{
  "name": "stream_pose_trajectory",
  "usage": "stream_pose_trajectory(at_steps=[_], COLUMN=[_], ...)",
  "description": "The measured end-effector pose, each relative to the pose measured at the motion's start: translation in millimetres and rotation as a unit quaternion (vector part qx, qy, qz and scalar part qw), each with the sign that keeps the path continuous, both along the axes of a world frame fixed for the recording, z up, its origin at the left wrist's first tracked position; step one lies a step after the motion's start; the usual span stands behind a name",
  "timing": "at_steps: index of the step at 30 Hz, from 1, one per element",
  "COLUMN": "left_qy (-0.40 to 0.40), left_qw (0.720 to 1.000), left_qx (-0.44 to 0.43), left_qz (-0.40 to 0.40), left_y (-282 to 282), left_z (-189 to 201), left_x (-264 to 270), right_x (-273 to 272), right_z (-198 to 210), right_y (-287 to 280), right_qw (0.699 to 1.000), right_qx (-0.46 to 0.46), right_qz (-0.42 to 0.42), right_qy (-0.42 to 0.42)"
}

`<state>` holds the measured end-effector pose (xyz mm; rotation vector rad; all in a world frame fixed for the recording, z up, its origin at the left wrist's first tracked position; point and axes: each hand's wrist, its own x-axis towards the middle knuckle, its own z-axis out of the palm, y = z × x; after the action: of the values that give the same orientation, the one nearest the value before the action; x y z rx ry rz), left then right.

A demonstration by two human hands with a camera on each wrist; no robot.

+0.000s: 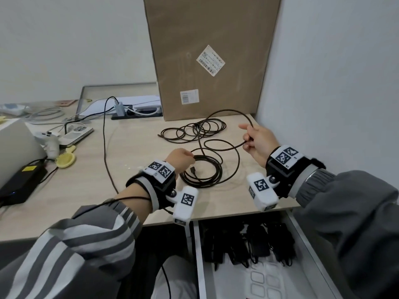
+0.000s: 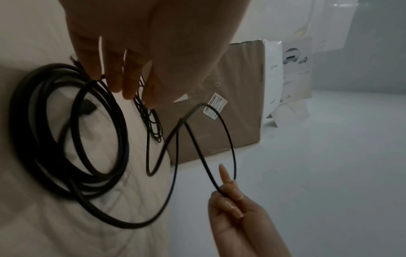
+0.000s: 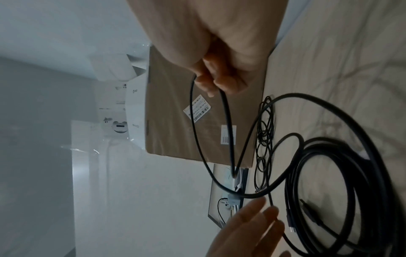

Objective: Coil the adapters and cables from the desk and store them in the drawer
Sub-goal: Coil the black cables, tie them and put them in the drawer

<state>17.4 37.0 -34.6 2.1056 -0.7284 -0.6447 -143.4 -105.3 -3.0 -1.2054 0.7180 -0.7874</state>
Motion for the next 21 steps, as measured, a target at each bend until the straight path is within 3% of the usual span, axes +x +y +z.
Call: stream_pose_trajectory(at_steps=[4,8,13,15,17,21], left_qy=[-0.074,-0.109,-0.101,-0.058,0.043,0.15], left_qw=[0.994,0.993,0.994,0.998,0.995,0.957], left_qx=[0.077,0.023,0.02,-0.004,-0.083,-0.243], left_qz=[-0.023,0.046,-0.043,-0.009,0.045,0.048], left_y=[-0.2,-1.1,-14.0,-23.1,-29.4,-33.5], left_z=[-12.2,-20.1,-19.1,-17.7,-11.6,11.4], left_x=[5.4,9.1,-3.7,-6.7,-8.6,-1.7], right_x=[-3.9,-10.2,-14.5,-16.3,-18.5,-21.4], right_z=[-2.2,-3.3,-10.7,-12.4,-12.7,-18.1], right_y=[-7.3,-15.3,-23.2,-27.1,-32.1,-43.7], right_qw=[1.0,0.999,0.999,0.997,0.997,0.998], right_qx=[0.009,0.024,0.029,0.044,0.041,0.02], right_qz=[-0.028,-0.037,-0.046,-0.054,-0.061,-0.055], right_qy=[-0.003,-0.009,-0.002,-0.019,-0.03,0.0])
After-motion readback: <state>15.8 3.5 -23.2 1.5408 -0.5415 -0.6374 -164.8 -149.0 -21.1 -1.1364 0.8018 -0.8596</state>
